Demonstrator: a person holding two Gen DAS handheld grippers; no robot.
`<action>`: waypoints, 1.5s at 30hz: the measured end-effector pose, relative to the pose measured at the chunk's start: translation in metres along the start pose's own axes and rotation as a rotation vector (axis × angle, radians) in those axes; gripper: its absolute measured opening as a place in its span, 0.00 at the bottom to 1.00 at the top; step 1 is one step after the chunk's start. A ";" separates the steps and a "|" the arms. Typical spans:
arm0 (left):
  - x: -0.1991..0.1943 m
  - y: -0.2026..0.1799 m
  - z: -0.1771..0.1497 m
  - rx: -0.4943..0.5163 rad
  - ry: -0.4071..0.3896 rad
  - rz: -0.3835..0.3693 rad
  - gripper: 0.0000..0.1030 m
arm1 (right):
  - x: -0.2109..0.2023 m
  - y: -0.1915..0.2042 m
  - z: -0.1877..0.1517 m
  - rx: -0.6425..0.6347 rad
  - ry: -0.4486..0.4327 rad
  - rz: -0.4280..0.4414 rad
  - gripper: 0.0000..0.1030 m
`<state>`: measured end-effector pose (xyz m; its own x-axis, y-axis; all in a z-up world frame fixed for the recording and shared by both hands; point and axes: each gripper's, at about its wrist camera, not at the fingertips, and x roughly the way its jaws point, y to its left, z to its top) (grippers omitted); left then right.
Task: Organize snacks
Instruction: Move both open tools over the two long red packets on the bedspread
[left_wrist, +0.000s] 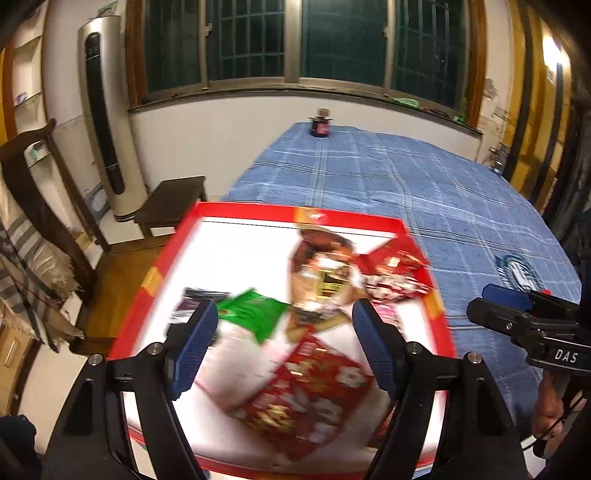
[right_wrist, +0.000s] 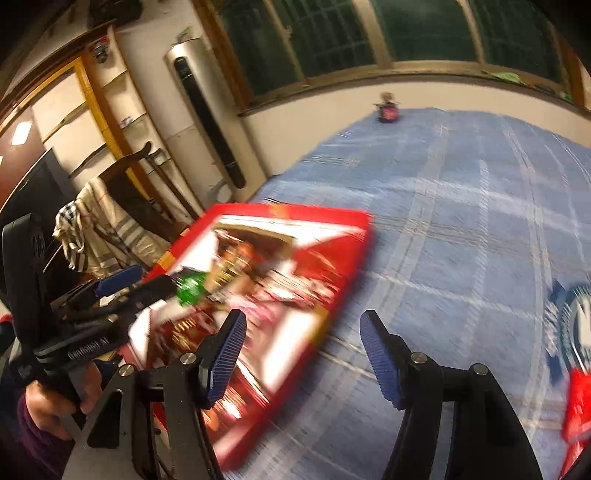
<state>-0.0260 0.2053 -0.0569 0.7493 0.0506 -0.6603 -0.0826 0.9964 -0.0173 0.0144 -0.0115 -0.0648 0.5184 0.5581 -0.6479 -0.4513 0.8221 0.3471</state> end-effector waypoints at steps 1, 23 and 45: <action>-0.002 -0.011 -0.001 0.019 -0.001 -0.020 0.73 | -0.009 -0.009 -0.006 0.012 -0.004 -0.018 0.64; 0.020 -0.283 0.021 0.644 0.067 -0.444 0.73 | -0.186 -0.216 -0.130 0.596 -0.084 0.027 0.66; 0.077 -0.358 -0.003 0.662 0.294 -0.806 0.77 | -0.164 -0.260 -0.109 0.708 -0.123 0.008 0.61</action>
<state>0.0594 -0.1472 -0.1043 0.2297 -0.5662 -0.7916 0.8007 0.5723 -0.1769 -0.0324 -0.3285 -0.1227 0.6138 0.5392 -0.5766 0.1018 0.6703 0.7351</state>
